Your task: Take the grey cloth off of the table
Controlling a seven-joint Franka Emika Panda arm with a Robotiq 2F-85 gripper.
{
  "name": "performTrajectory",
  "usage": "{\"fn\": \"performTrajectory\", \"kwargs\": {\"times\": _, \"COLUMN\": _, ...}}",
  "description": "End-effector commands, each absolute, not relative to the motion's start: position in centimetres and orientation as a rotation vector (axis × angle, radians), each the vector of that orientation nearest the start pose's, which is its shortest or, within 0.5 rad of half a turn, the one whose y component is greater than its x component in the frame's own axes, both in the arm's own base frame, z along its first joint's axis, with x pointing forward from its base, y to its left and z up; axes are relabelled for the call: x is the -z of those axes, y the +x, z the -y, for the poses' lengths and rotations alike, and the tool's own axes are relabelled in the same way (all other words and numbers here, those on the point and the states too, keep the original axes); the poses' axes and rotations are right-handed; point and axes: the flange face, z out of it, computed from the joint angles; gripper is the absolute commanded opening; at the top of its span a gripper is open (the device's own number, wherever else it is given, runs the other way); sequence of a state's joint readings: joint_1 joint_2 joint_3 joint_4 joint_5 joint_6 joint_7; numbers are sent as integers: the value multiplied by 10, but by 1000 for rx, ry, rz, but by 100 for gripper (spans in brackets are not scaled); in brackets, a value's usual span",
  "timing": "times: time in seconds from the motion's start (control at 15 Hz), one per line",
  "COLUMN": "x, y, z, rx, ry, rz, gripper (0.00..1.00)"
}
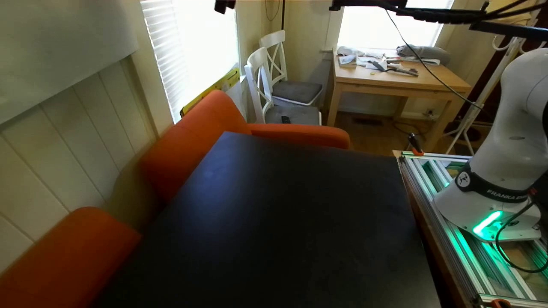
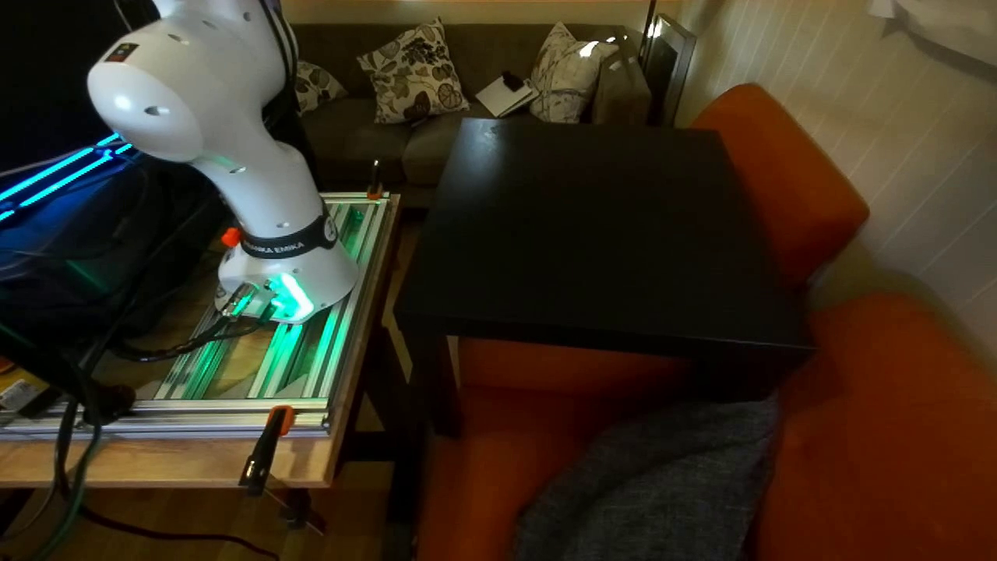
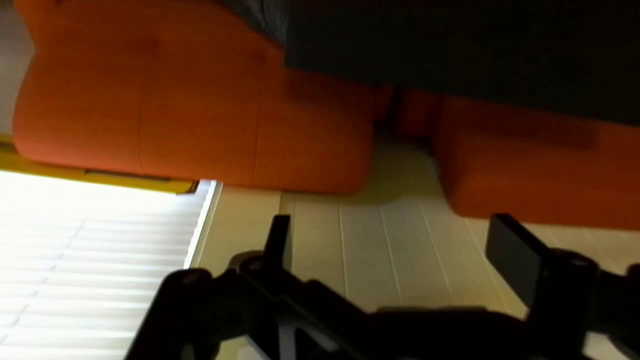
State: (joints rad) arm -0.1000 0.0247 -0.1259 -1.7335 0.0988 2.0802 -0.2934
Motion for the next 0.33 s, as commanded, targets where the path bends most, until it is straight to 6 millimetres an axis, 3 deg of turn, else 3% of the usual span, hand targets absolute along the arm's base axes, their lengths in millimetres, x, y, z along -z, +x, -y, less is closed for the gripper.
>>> {"fn": "performTrajectory", "kwargs": {"times": 0.0, "x": -580, "y": 578, "z": 131, "rx": 424, "ry": -3090, "rz": 54, "gripper": 100}}
{"fn": "performTrajectory", "kwargs": {"times": 0.27, "x": -578, "y": 565, "z": 132, "rx": 321, "ry": -3081, "rz": 60, "gripper": 100}}
